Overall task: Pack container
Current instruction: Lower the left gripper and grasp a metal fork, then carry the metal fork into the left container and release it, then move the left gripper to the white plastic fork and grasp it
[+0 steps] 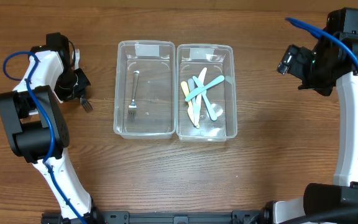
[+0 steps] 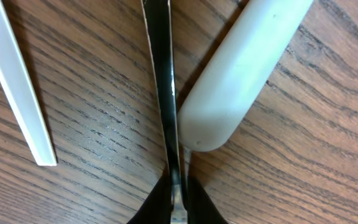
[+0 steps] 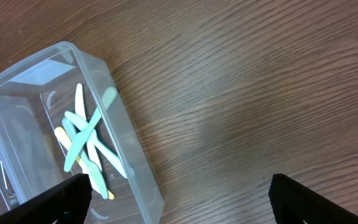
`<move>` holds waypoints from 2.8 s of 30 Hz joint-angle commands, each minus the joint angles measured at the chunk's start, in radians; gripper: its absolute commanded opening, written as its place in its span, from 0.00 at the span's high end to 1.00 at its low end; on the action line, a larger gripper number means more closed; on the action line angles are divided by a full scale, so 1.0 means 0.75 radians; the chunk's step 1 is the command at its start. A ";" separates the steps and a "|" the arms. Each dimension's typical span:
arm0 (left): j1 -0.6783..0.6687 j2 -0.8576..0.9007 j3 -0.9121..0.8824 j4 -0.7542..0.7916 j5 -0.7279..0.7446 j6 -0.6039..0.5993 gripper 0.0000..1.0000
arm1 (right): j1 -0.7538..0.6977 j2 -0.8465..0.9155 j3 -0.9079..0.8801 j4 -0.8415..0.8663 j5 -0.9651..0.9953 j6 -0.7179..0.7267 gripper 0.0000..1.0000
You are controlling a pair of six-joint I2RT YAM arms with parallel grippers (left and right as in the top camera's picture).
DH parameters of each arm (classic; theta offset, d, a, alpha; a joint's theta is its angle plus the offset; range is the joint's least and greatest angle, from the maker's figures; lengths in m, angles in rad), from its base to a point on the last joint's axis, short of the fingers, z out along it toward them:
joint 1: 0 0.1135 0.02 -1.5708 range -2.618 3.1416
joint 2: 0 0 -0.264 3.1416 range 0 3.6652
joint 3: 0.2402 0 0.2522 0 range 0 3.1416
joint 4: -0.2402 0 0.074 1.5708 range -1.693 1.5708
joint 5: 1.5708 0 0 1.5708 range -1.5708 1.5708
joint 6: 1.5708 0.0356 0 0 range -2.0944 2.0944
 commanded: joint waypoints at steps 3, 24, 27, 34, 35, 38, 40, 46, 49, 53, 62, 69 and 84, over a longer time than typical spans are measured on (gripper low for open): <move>0.006 0.018 -0.032 -0.005 0.014 0.006 0.96 | -0.001 -0.004 -0.006 0.005 0.001 -0.005 0.07; -0.218 -0.740 -0.031 -0.171 -0.069 0.033 0.96 | -0.001 -0.004 -0.006 0.005 0.001 -0.009 0.07; -0.406 -0.872 -0.031 -0.157 -0.096 0.032 0.96 | -0.001 -0.004 -0.006 0.005 0.000 -0.009 0.07; -0.686 -0.746 -0.032 -0.068 -0.114 0.032 0.96 | -0.001 -0.004 -0.006 0.004 -0.001 -0.009 0.07; -0.703 -0.685 -0.032 -0.046 -0.078 0.032 0.96 | -0.001 -0.004 -0.006 0.003 -0.001 -0.009 0.07; -0.714 -0.548 -0.032 -0.019 -0.031 0.027 0.96 | -0.001 -0.004 -0.006 0.001 0.000 -0.009 0.07; -0.713 -0.454 -0.032 -0.008 0.002 0.025 0.96 | -0.001 -0.004 -0.006 0.001 -0.001 -0.009 0.07; -0.714 -0.278 -0.032 -0.004 0.019 0.029 0.92 | -0.001 -0.004 -0.006 -0.002 -0.001 -0.009 0.07; -0.714 -0.276 -0.030 0.006 0.018 0.038 0.65 | -0.001 -0.004 -0.006 -0.001 0.000 -0.009 0.07; -0.714 -0.290 0.050 -0.048 0.014 0.105 0.51 | -0.001 -0.004 -0.006 -0.001 0.000 -0.009 0.07; -0.602 -0.407 0.583 -0.347 -0.193 0.133 0.26 | -0.001 -0.004 -0.006 -0.002 0.001 -0.009 0.07; -0.190 -0.359 0.685 -0.317 -0.196 0.101 0.12 | -0.001 -0.004 -0.006 0.000 0.001 -0.009 0.07; 0.010 0.183 0.685 -0.034 -0.014 0.185 0.05 | -0.001 -0.004 -0.006 0.000 0.001 -0.010 0.06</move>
